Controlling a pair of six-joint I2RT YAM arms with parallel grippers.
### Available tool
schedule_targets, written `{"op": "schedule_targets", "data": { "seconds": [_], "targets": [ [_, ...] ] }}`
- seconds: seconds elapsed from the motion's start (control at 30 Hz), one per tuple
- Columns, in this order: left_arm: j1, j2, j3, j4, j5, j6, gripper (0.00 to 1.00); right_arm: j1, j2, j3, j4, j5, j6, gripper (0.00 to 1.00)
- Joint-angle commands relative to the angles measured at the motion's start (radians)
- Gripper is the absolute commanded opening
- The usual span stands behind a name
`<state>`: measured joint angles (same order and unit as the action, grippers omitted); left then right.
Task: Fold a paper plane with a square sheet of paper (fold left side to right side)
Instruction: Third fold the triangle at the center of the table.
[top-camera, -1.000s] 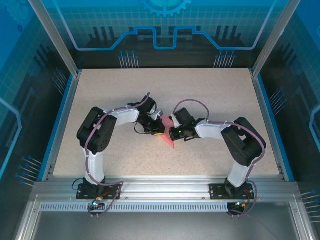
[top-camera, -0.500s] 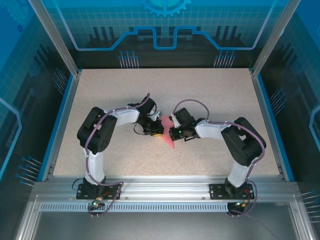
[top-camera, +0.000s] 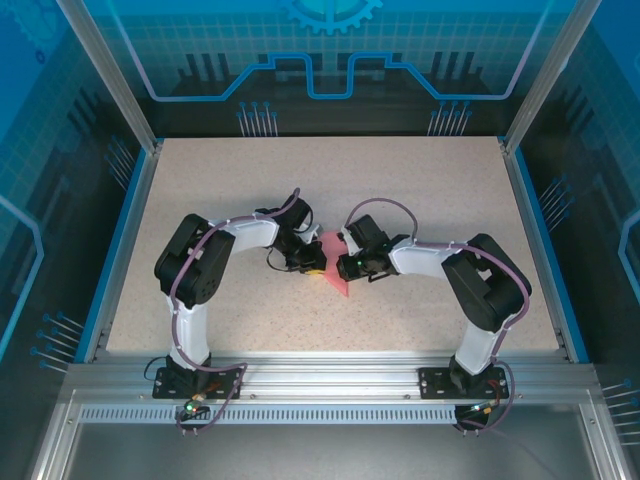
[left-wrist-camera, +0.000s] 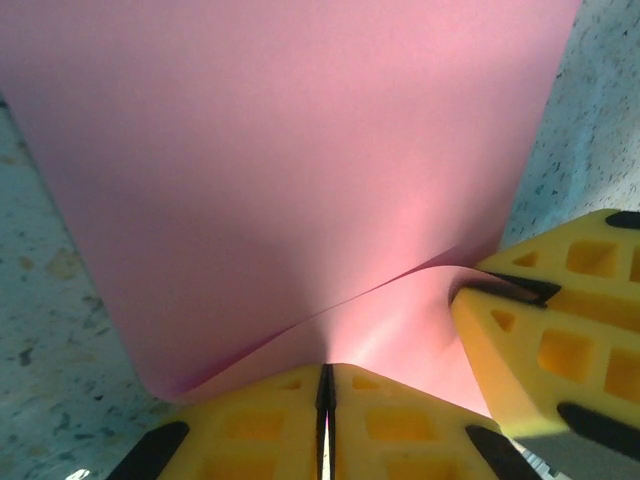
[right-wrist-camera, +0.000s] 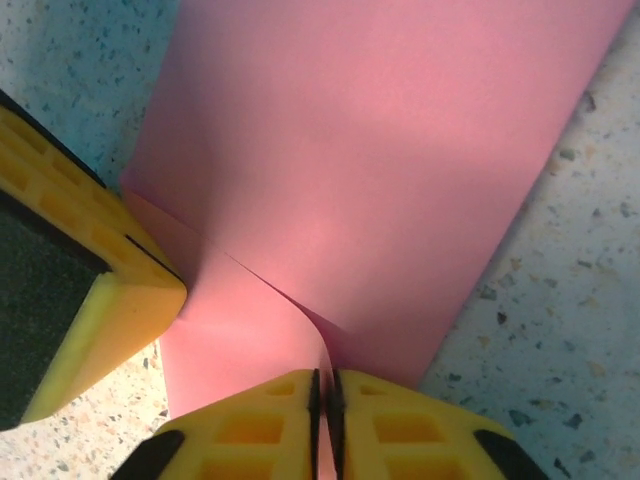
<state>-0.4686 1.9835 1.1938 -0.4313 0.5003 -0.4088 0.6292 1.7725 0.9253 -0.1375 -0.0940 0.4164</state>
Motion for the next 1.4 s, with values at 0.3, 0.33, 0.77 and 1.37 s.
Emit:
{"op": "schedule_targets", "data": {
  "seconds": [0.3, 0.33, 0.77, 1.37],
  "targets": [
    [-0.006, 0.047, -0.031, -0.04, -0.066, 0.017, 0.11, -0.016, -0.145, 0.047, -0.217, -0.014, 0.047, 0.31],
    [-0.006, 0.047, -0.03, -0.039, -0.066, 0.016, 0.11, -0.016, -0.158, 0.041, -0.23, -0.028, 0.058, 0.29],
    [-0.007, 0.048, -0.025, -0.043, -0.065, 0.016, 0.11, 0.045, -0.059, 0.076, -0.18, -0.242, 0.262, 0.0],
    [-0.006, 0.048, -0.023, -0.044, -0.057, 0.02, 0.1, 0.046, 0.042, 0.109, -0.246, -0.141, 0.268, 0.0]
  ]
}}
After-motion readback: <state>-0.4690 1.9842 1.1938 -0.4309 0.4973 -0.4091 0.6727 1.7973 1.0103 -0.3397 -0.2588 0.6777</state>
